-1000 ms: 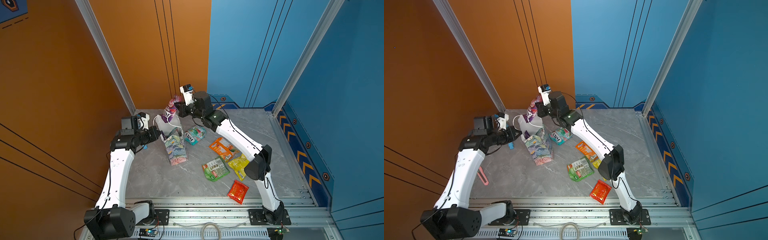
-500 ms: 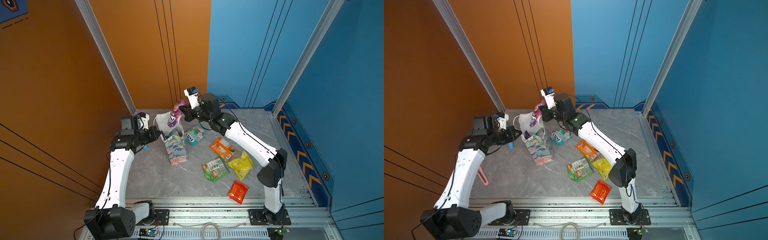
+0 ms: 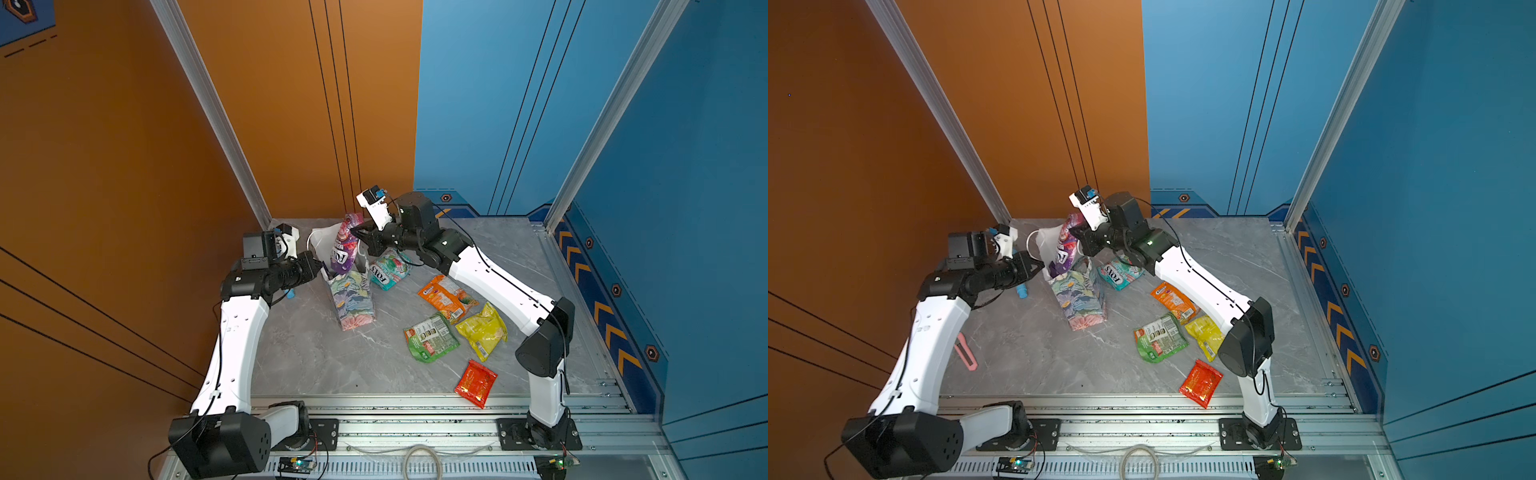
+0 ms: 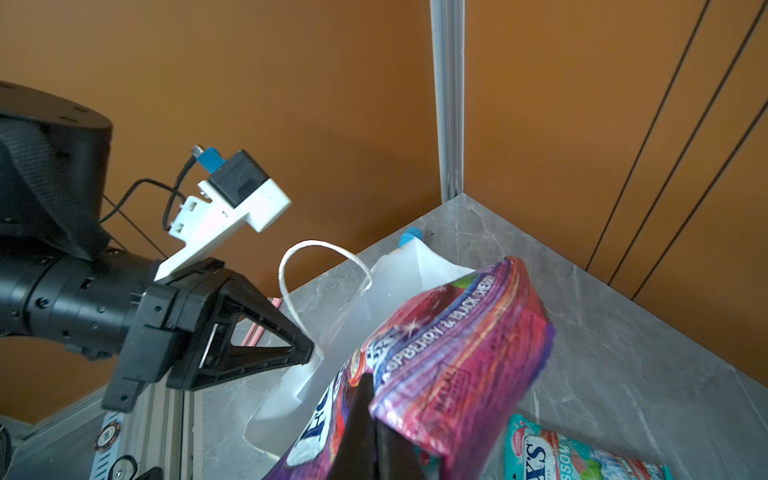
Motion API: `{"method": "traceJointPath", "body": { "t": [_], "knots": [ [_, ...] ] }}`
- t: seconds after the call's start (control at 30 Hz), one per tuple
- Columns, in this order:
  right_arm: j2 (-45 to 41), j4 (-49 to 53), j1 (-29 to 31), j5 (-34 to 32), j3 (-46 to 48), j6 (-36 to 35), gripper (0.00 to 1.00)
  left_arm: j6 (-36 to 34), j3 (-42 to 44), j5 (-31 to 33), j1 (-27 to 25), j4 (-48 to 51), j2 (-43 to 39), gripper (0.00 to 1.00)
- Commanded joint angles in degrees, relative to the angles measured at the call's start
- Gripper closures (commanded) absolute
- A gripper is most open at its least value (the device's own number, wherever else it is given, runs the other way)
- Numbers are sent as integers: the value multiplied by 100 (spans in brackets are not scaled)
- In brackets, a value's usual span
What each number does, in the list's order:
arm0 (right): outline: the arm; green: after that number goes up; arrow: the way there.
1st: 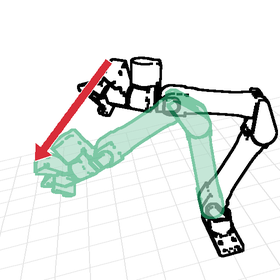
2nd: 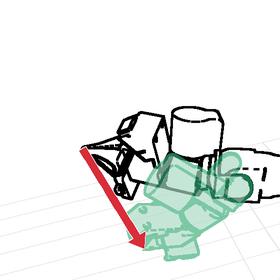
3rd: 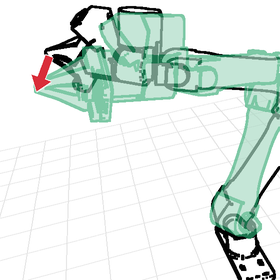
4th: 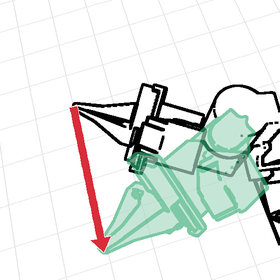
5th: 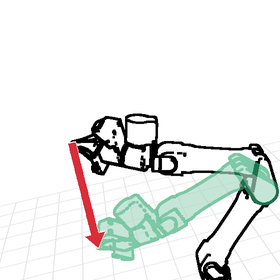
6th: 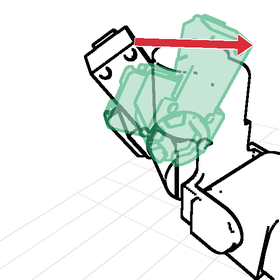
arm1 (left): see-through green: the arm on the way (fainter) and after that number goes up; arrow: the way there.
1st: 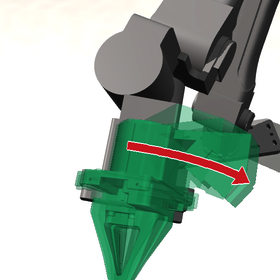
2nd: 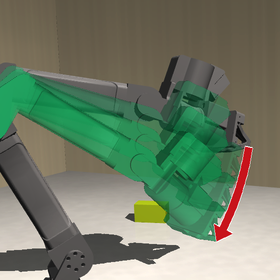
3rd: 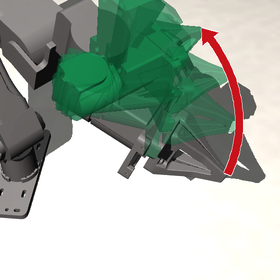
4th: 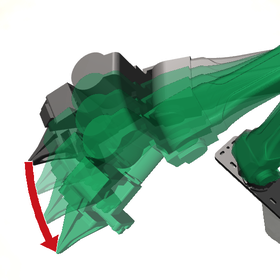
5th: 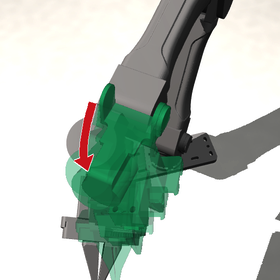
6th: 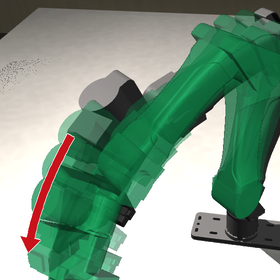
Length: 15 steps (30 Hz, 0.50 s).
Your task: Place the snacks into the paper bag
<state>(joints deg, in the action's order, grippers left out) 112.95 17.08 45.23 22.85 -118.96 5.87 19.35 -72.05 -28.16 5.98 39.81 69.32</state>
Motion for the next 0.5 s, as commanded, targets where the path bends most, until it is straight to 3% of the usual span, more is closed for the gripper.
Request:
{"method": "traceJointPath", "body": {
  "t": [0.0,0.17,0.47],
  "knots": [
    [90,90,33,542,-430,-206,100,-39,-170,-163,45,-83,-6,100],
    [253,265,41,975,-615,-327,100,-37,-170,-180,53,-88,-21,100],
    [793,612,22,942,-1257,-298,100,-37,-169,-197,52,-88,1,100]
  ]
}}
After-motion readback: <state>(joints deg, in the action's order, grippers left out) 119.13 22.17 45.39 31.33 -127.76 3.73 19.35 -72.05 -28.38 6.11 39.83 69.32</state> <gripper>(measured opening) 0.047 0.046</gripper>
